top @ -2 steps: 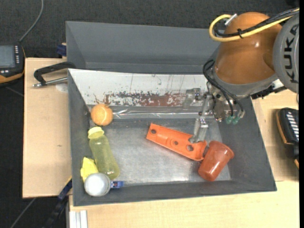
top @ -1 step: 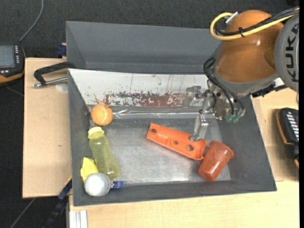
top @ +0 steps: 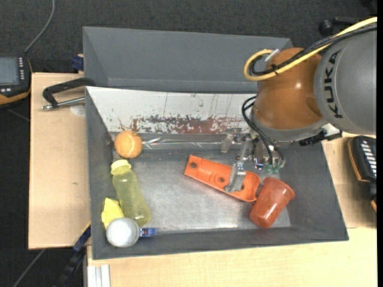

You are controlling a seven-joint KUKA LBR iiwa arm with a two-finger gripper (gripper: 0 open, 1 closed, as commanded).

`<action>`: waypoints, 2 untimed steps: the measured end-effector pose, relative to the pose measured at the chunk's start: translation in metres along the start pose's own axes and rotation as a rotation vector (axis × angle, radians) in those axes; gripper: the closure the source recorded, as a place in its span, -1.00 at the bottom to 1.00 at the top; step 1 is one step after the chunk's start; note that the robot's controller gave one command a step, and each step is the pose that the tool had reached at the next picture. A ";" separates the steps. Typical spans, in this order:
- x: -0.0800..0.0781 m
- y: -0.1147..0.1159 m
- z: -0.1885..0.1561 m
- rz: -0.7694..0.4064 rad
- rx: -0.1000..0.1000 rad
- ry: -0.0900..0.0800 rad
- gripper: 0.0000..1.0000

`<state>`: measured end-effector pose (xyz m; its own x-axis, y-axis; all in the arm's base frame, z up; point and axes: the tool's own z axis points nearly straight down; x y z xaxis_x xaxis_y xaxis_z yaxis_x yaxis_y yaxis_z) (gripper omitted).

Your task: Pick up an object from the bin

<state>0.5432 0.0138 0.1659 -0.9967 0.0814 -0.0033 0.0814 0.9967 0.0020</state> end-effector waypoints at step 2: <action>-0.013 -0.013 0.023 0.179 -0.002 -0.008 -1.00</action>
Offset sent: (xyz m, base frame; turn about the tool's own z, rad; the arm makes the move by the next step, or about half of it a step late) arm 0.0096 -0.0137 -0.0248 0.1777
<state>0.5550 0.0002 0.1432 -0.9662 0.2575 -0.0105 0.2574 0.9663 0.0053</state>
